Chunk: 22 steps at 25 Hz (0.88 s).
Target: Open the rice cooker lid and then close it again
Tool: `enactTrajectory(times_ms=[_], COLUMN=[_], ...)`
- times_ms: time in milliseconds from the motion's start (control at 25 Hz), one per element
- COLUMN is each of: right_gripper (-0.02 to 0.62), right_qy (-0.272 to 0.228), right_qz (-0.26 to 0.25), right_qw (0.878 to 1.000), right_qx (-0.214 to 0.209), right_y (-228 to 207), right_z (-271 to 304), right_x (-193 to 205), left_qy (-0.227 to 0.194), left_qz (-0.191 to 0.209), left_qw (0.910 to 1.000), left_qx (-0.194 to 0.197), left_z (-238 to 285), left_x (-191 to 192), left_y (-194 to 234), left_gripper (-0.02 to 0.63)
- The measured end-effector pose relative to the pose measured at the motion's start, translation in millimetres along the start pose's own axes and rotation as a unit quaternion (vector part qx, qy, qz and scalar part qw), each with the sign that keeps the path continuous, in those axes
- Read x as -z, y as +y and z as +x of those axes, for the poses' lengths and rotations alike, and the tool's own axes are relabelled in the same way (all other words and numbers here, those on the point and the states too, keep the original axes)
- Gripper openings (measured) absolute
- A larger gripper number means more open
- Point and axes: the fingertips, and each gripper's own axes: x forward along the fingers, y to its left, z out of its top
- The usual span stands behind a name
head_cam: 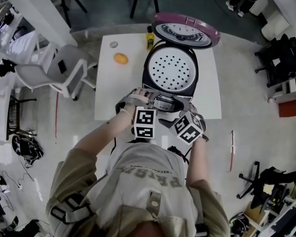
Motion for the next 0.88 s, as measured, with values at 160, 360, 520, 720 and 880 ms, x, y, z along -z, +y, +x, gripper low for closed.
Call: enactTrajectory(times_ms=[160,360,520,720,880], right_gripper=[0.426,0.426,0.426,0.426,0.426], right_qy=[-0.062,-0.17,-0.223,-0.259,-0.249], right_qz=[0.025,0.097,0.164,0.212,0.212], right_qw=[0.998,0.976,0.95,0.928,0.93], right_qx=[0.017,0.099,0.145,0.166,0.169], right_y=[-9,-42,-60,-66,-64], right_z=[-11,-48,-79,-105,-111], right_x=[-6,-6,15,35,48], left_qy=[-0.034,-0.087,-0.142,-0.183,-0.197], left_qz=[-0.052,-0.173,-0.255,-0.303,-0.315], left_qw=[0.998,0.981,0.9565,0.9332,0.9223], left_qx=[0.011,0.016,-0.009,-0.06,-0.106], left_z=[-3,-15,-36,-60,-79], left_x=[1,13,18,24,23], left_y=[1,11,24,44,59], left_gripper=[0.377,0.377,0.376,0.376,0.376])
